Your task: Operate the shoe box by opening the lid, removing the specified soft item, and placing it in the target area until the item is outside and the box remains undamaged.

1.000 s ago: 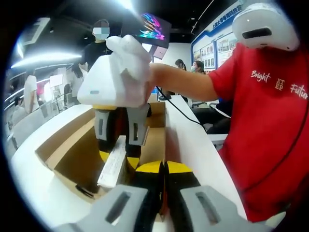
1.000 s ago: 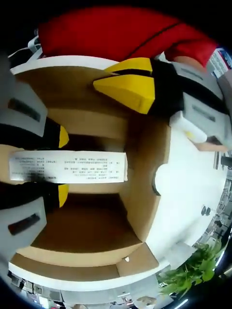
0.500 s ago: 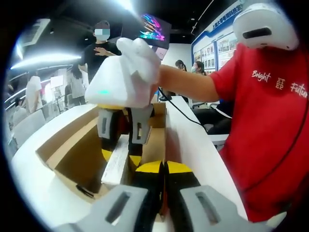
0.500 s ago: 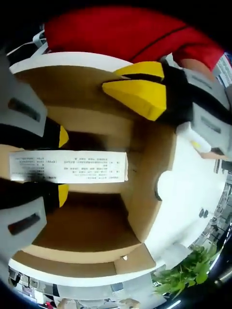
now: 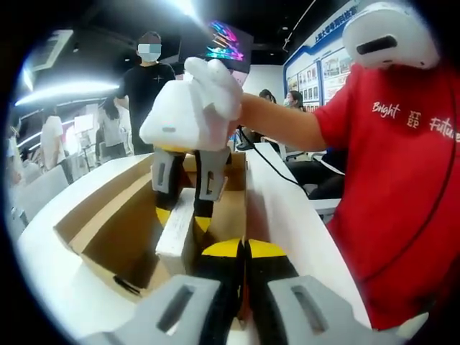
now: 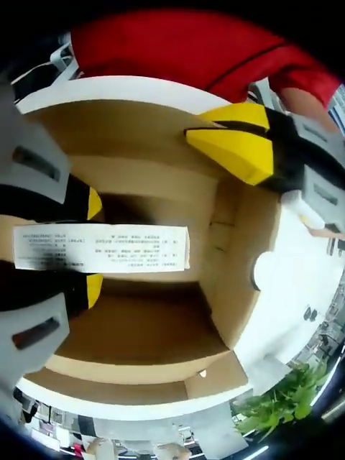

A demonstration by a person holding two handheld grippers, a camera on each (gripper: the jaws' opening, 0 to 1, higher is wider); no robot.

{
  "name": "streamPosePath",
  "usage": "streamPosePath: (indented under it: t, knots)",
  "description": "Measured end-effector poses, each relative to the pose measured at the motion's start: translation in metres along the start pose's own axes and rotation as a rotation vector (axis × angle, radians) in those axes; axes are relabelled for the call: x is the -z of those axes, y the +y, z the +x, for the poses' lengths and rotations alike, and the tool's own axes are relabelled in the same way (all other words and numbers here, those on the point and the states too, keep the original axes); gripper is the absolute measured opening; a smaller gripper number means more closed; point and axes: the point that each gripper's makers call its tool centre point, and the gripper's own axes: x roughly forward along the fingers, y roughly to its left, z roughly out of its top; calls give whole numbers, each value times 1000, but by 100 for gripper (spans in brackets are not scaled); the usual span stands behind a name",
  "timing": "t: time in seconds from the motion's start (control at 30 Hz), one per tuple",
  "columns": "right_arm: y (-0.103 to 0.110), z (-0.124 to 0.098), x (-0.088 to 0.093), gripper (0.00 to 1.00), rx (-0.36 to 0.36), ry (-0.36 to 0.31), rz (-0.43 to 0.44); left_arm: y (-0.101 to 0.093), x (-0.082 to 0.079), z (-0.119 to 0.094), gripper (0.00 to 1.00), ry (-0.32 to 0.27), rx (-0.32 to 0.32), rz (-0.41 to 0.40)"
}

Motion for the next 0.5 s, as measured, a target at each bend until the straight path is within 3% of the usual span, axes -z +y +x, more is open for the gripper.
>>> streamPosePath:
  t: [0.5]
  knots:
    - [-2,-12,6,21,68,-33,4,1,0,0,1,-1,-5,10]
